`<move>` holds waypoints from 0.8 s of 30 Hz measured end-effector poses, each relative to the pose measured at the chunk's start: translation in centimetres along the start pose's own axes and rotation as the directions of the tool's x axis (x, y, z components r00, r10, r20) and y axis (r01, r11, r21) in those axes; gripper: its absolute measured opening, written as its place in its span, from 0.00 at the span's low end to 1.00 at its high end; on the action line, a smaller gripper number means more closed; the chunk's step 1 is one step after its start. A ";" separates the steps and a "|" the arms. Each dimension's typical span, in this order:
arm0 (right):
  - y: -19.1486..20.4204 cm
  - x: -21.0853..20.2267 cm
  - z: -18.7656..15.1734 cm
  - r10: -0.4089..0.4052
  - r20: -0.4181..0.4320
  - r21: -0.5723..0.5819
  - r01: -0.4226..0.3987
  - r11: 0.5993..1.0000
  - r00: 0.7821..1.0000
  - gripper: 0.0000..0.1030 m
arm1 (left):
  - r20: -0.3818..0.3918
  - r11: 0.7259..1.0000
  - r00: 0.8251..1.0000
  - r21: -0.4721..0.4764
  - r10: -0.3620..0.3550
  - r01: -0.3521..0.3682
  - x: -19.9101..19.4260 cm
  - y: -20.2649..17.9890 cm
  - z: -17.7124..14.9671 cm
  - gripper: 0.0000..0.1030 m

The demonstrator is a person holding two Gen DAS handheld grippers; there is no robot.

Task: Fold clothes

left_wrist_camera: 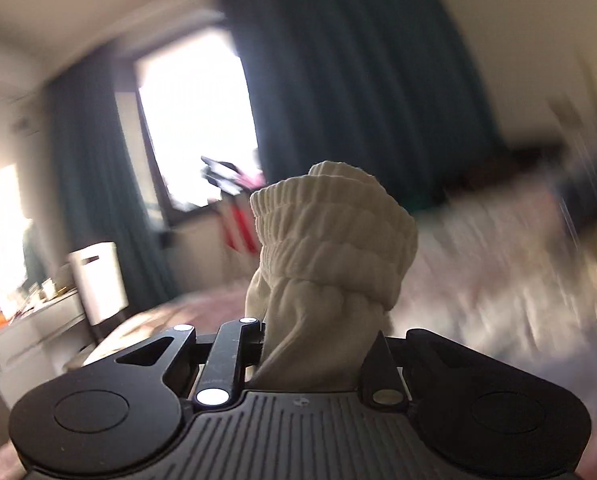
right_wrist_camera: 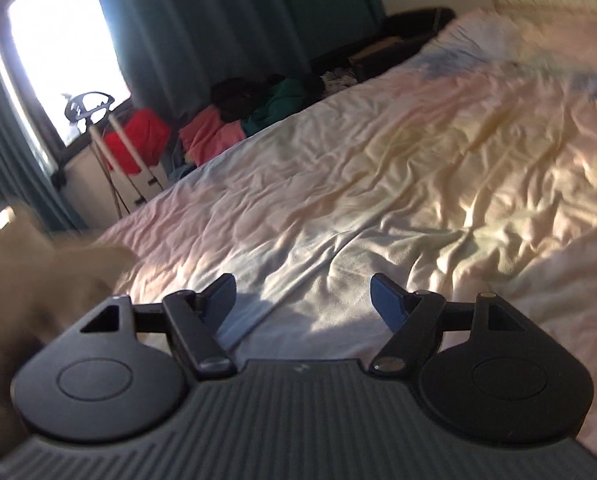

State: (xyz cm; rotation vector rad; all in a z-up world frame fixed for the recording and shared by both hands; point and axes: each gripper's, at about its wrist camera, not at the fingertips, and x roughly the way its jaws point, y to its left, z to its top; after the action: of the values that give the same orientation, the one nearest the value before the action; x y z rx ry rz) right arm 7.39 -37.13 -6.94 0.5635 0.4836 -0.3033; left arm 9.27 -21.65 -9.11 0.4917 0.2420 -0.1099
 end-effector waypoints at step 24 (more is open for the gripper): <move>2.6 3.4 -3.4 0.364 -0.267 0.161 -0.331 0.930 0.892 0.76 | -0.157 0.967 0.969 0.142 -0.191 0.213 -7.9 15.1 -9.0 0.66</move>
State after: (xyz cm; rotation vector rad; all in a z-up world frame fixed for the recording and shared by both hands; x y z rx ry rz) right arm 10.13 -33.55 -10.12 0.7975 0.6424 0.1018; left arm 2.23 -3.73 -7.87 0.6333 0.4256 -0.2963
